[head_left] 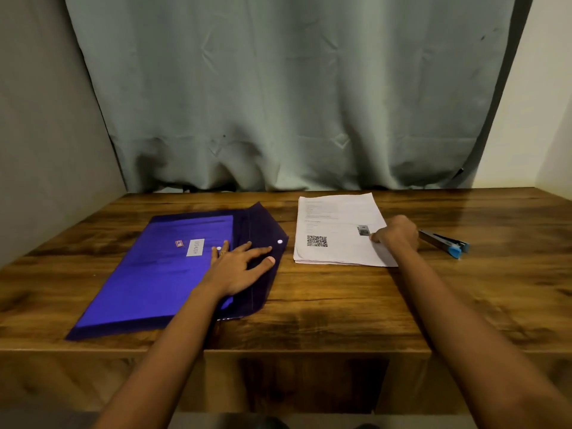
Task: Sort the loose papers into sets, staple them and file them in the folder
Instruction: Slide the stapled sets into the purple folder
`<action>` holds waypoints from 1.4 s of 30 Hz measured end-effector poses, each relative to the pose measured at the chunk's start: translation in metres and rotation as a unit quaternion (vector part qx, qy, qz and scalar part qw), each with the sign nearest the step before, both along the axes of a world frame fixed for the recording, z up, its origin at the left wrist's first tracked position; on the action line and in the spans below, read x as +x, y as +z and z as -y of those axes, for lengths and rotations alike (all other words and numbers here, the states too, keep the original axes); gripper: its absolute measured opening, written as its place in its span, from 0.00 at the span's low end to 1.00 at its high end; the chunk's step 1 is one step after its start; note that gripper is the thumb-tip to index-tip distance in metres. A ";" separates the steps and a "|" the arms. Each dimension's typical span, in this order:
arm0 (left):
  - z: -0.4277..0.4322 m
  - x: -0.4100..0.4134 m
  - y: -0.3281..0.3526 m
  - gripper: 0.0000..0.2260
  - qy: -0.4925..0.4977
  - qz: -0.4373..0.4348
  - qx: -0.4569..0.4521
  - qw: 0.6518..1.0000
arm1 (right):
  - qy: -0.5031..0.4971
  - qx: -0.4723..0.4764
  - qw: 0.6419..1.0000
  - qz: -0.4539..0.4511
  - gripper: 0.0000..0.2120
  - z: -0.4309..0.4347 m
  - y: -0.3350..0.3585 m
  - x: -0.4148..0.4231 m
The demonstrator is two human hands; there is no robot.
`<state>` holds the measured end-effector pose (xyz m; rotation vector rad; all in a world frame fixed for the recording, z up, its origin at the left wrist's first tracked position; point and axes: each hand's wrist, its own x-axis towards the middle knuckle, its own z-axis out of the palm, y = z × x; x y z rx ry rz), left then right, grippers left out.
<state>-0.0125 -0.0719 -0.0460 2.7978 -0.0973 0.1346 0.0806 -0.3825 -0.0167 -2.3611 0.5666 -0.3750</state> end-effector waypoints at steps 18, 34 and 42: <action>-0.001 -0.001 0.001 0.41 0.003 -0.006 0.019 1.000 | 0.068 -0.080 0.988 -0.113 0.32 -0.006 0.011 0.003; -0.002 0.001 0.000 0.42 0.002 -0.002 0.024 1.000 | -0.008 -0.076 0.996 -0.054 0.31 -0.025 0.007 0.006; -0.002 0.001 0.000 0.42 0.002 -0.002 0.025 1.000 | -0.018 0.076 0.991 0.112 0.08 -0.011 0.012 0.004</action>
